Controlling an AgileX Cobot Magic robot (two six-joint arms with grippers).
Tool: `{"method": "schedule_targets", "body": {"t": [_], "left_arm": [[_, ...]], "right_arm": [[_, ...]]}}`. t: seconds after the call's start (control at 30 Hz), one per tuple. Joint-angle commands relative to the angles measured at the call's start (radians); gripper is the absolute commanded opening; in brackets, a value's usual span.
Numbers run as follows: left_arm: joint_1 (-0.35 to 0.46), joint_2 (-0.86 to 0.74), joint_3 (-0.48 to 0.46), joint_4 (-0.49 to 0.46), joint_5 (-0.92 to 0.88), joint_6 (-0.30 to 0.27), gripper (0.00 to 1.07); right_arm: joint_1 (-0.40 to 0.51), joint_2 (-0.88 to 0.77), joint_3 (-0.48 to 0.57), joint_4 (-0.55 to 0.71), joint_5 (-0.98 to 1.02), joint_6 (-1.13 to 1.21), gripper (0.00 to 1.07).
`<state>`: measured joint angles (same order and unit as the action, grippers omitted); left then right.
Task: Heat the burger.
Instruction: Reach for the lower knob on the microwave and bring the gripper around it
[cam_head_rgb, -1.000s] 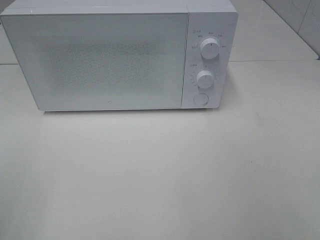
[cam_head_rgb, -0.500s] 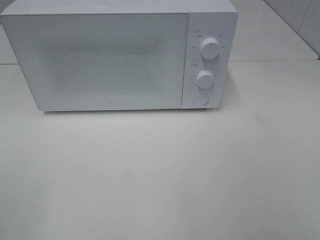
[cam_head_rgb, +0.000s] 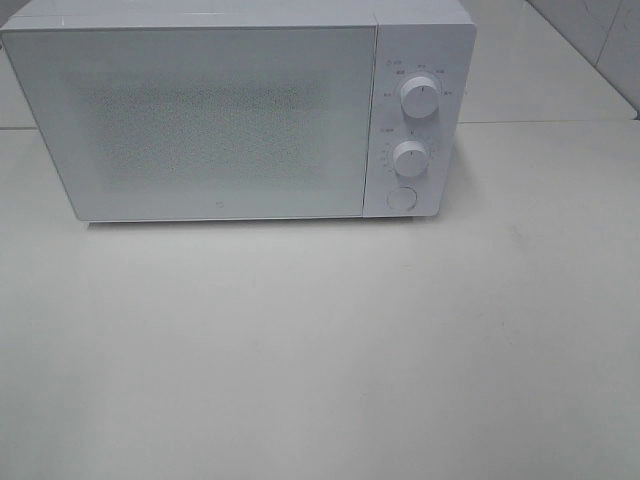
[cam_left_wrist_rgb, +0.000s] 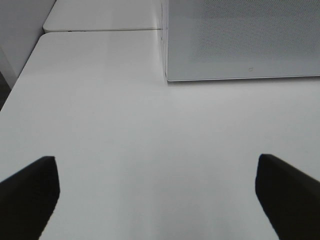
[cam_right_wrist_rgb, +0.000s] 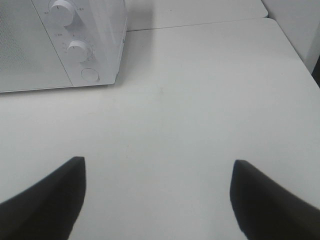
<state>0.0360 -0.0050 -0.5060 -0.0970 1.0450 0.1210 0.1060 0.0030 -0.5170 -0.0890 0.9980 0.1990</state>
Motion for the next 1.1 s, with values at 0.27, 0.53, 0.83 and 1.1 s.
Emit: {"method": "schedule_targets", "body": {"t": [0.27,0.53,0.83,1.1], "left_arm": [[0.0,-0.028,0.004,-0.004,-0.008,0.003,1.0],[0.0,-0.028,0.004,-0.004,-0.008,0.003,1.0],[0.0,-0.028,0.004,-0.004,-0.008,0.003,1.0],[0.0,-0.028,0.004,-0.004,-0.008,0.003,1.0]], "right_arm": [[-0.002,0.171,-0.018,0.01,-0.25,-0.008,0.76],[-0.002,0.344,-0.018,0.011,-0.444,-0.008,0.76],[-0.002,0.539,-0.018,0.015,-0.614,0.0,0.76],[-0.002,0.716,-0.018,0.014,-0.802,0.022,0.76]]}}
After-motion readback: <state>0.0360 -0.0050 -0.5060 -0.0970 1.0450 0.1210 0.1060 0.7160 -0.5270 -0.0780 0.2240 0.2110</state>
